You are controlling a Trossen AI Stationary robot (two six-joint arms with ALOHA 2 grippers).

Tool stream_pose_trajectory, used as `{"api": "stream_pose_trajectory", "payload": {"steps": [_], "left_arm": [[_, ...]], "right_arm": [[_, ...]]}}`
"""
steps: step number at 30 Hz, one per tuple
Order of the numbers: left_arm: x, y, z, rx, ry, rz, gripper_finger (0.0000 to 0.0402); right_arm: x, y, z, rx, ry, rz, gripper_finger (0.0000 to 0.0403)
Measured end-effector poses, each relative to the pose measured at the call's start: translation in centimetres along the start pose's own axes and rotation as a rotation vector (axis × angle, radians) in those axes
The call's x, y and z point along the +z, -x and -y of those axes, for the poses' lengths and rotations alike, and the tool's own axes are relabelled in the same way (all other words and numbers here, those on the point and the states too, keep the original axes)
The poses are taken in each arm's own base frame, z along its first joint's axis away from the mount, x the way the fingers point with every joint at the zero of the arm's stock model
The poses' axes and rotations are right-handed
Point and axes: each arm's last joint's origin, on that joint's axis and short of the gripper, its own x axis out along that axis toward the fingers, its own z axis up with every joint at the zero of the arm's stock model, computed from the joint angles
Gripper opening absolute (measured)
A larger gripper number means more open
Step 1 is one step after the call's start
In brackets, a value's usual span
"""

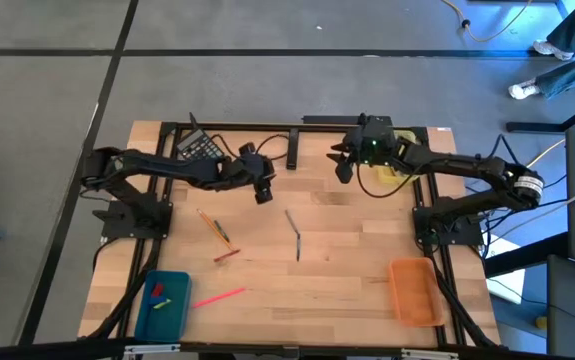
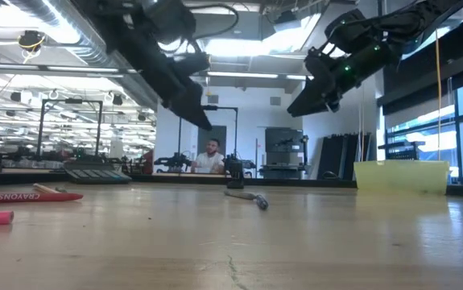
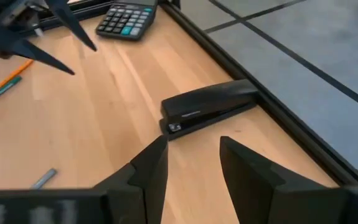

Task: Sort crayons/erasers/pens/pencils in bins
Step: Put the orange pencil into the yellow bin

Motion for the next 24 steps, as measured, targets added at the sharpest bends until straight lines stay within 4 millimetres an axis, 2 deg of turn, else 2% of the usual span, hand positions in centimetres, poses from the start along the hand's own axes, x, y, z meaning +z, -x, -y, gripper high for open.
{"api": "stream_pose_trajectory", "payload": {"steps": [4, 11, 13, 18, 21, 24], "left_arm": [[-0.6, 1.7, 1.2, -0.071, 0.052, -0.075, 0.0163], [-2.7, 3.9, 5.2, -0.388, 0.1, -0.304, 0.0163], [-3.6, 4.7, 6.0, -0.361, 0.142, -0.398, 0.0163], [-5.4, 6.6, 6.9, -0.16, 0.401, -0.582, 0.0163], [-6.5, 7.9, 7.6, -0.144, 0.362, -0.696, 0.0163], [-7.7, 9.3, 8.1, -0.128, 0.215, -0.778, 0.0163]], "right_arm": [[-0.1, -0.1, -1.2, 0.042, 0.023, -0.005, 0.0149], [-0.2, -0.1, -4.0, 0.132, 0.074, -0.006, 0.0149], [-0.3, 0.0, -5.0, 0.165, 0.092, -0.009, 0.0149], [-0.7, 0.3, -7.7, 0.207, 0.113, -0.011, 0.0149], [-0.8, 0.6, -9.2, 0.208, 0.115, 0.008, 0.0149], [-0.7, 1.0, -10.5, 0.243, 0.112, 0.035, 0.0149]]}}
